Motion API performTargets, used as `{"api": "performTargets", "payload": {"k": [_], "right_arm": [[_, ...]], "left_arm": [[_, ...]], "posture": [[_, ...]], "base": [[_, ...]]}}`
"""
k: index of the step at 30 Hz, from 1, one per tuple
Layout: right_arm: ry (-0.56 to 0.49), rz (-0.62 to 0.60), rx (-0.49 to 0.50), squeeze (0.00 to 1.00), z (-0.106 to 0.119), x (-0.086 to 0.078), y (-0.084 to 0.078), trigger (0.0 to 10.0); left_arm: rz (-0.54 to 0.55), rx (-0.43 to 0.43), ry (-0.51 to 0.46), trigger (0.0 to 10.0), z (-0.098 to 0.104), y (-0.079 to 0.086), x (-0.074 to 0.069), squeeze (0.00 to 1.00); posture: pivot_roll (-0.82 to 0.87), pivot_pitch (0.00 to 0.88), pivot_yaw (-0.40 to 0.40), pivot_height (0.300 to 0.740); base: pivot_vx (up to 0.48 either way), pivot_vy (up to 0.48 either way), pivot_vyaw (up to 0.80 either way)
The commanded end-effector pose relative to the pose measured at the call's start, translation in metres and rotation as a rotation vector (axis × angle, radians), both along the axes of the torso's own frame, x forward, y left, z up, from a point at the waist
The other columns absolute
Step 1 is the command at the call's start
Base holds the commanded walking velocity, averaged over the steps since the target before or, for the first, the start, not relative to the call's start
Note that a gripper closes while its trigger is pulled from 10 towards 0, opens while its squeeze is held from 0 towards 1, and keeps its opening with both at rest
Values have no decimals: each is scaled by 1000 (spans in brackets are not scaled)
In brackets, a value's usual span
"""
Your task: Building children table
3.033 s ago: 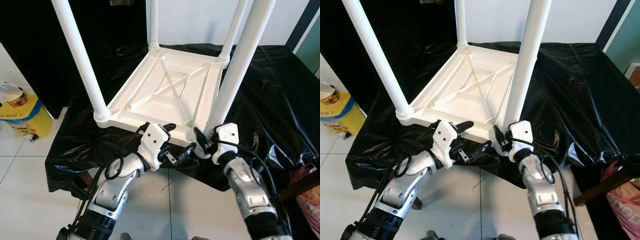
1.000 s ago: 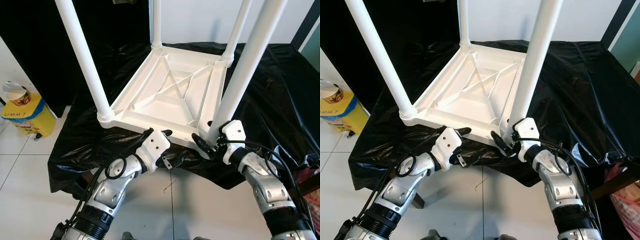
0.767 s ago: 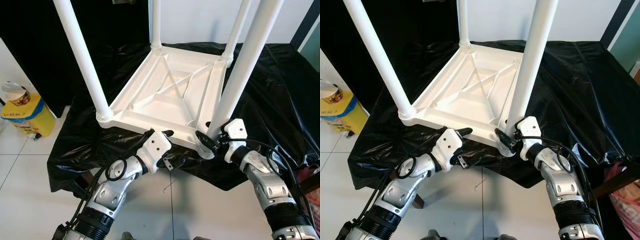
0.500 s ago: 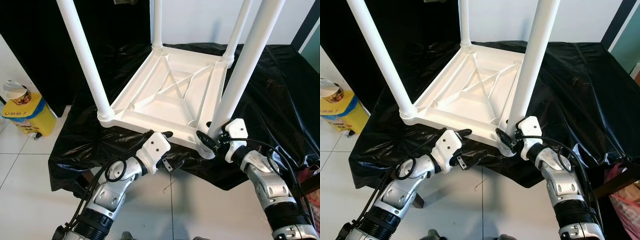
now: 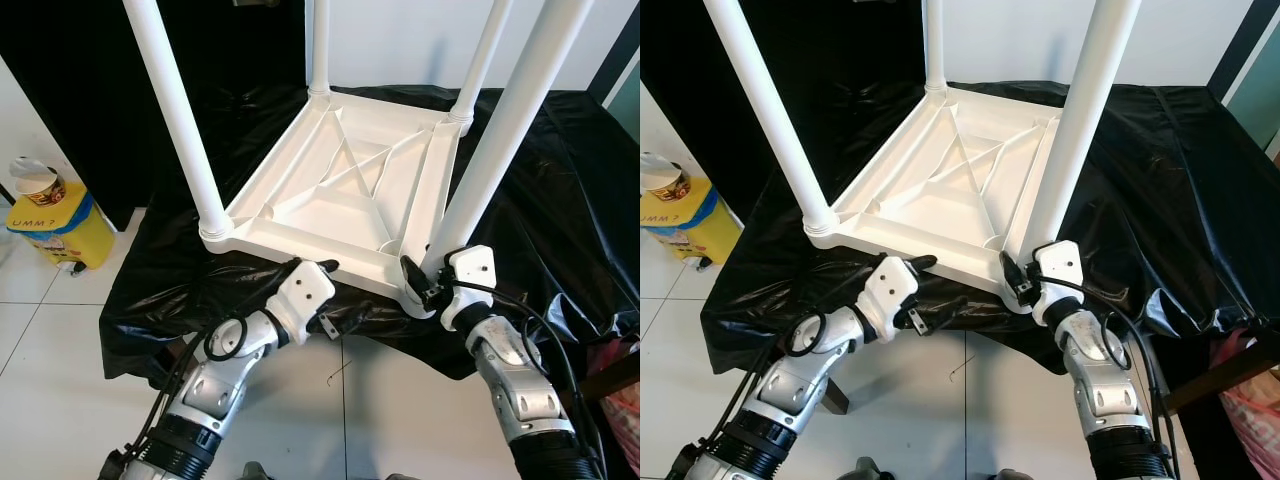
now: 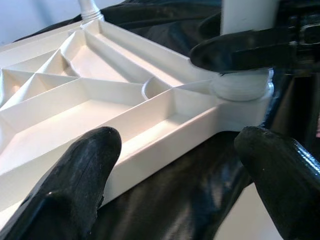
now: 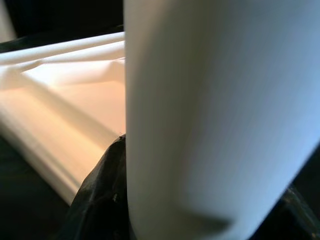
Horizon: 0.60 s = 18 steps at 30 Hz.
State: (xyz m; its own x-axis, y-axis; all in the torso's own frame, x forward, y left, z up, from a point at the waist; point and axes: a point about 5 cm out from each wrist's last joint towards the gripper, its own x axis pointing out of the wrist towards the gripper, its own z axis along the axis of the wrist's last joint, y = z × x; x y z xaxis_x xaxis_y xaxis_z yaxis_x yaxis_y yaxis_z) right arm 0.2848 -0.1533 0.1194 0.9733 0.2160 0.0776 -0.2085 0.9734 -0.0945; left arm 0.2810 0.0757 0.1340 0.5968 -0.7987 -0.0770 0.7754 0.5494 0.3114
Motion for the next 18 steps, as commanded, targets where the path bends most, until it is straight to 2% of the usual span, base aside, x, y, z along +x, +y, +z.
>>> {"api": "performTargets", "payload": {"k": [1, 3, 4, 15, 16, 18], "right_arm": [[96, -112, -30, 0, -19, -5, -10, 10000], [95, -152, -24, 0, -19, -6, -10, 10000], [89, -213, 5, 0, -19, -10, -4, 10000], [78, -294, 48, 0, -16, -19, 12, 10000], [74, -273, 60, 1000, -15, -19, 14, 10000], [72, -260, 67, 1000, -14, -20, 15, 10000]], "left_arm": [[-1, 12, -2, 10000, -1, 0, 2, 0], [-3, 15, -4, 10000, -1, 0, 3, 0], [-2, 19, -7, 10000, 0, 1, 7, 0], [31, 83, -46, 10000, 6, 8, 34, 0], [18, 85, -43, 10000, 6, 7, 36, 0], [8, 86, -40, 10000, 6, 6, 37, 0]], "posture": [[-68, 101, -9, 740], [-69, 102, -9, 740], [-78, 112, -3, 740], [-83, 109, 19, 740], [-84, 108, 29, 740], [-84, 108, 29, 740]], "base": [[0, 0, 0], [0, 0, 0], [0, 0, 0], [0, 0, 0], [0, 0, 0], [0, 0, 0]]}}
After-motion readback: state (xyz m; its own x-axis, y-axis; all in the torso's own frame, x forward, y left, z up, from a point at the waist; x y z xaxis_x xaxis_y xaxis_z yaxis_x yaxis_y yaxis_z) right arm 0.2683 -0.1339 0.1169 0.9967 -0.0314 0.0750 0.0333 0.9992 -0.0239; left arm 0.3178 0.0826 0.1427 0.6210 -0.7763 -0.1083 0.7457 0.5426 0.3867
